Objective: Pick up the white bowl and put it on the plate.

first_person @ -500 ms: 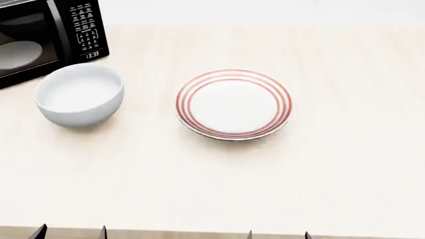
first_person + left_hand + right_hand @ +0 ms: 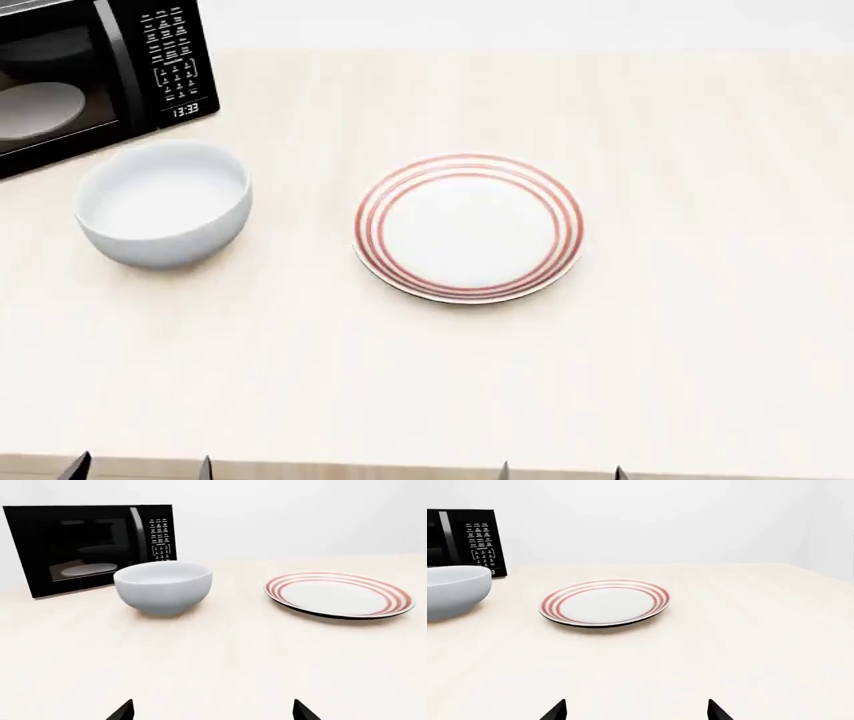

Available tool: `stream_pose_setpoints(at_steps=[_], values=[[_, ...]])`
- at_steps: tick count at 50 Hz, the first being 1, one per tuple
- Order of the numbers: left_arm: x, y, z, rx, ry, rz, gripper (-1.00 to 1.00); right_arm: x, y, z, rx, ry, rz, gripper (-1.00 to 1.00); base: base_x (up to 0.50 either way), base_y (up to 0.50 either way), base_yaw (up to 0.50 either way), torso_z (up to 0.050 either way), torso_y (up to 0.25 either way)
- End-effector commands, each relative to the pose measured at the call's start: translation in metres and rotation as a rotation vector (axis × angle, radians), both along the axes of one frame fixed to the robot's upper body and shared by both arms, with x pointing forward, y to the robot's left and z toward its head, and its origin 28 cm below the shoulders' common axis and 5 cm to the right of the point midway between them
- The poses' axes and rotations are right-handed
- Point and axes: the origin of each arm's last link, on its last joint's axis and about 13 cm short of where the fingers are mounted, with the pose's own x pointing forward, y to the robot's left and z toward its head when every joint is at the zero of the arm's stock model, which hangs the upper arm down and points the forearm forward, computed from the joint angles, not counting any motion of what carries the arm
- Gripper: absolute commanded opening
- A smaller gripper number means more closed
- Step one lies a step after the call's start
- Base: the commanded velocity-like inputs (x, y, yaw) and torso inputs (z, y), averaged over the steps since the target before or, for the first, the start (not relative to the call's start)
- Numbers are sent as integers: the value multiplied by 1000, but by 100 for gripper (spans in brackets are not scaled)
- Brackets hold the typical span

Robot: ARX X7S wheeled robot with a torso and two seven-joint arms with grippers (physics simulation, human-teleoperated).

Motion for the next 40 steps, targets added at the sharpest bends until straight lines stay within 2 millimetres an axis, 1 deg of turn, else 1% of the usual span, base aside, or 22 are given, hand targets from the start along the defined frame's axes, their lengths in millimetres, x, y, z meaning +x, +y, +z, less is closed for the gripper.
stream_pose_setpoints(at_steps=[1,4,8,10,13,14,16,18,21,29,36,40], values=[[-2,-1,0,17,8,-5,100,-2,-1,3,12,-15,-8,100,0,0,0,0,0],[-3,0,1,36,14,4,100,-2,0,5,8,-18,-11,100,0,0,0,0,0],[-11,1,7,93,-21,4,100,-4,2,13,15,-51,-7,100,0,0,0,0,0],[-12,1,9,87,-19,6,100,-6,3,15,16,-59,-10,100,0,0,0,0,0],[-13,3,21,111,-59,35,100,-8,4,25,23,-94,-13,100,0,0,0,0,0],[-15,4,28,116,-76,40,100,-10,4,29,20,-113,-17,100,0,0,0,0,0],[-17,4,31,121,-82,45,100,-11,4,32,21,-118,-15,100,0,0,0,0,0],[-20,3,36,150,-106,40,100,-14,5,40,14,-142,-12,100,0,0,0,0,0],[-23,3,47,128,-124,33,100,-19,6,50,12,-165,-5,100,0,0,0,0,0],[-28,0,69,103,-169,13,100,-23,8,62,1,-197,4,100,0,0,0,0,0],[-30,0,71,107,-179,12,100,-28,11,78,-10,-247,3,100,0,0,0,0,0],[-30,0,71,102,-176,12,100,-29,12,81,-6,-257,7,100,0,0,0,0,0]])
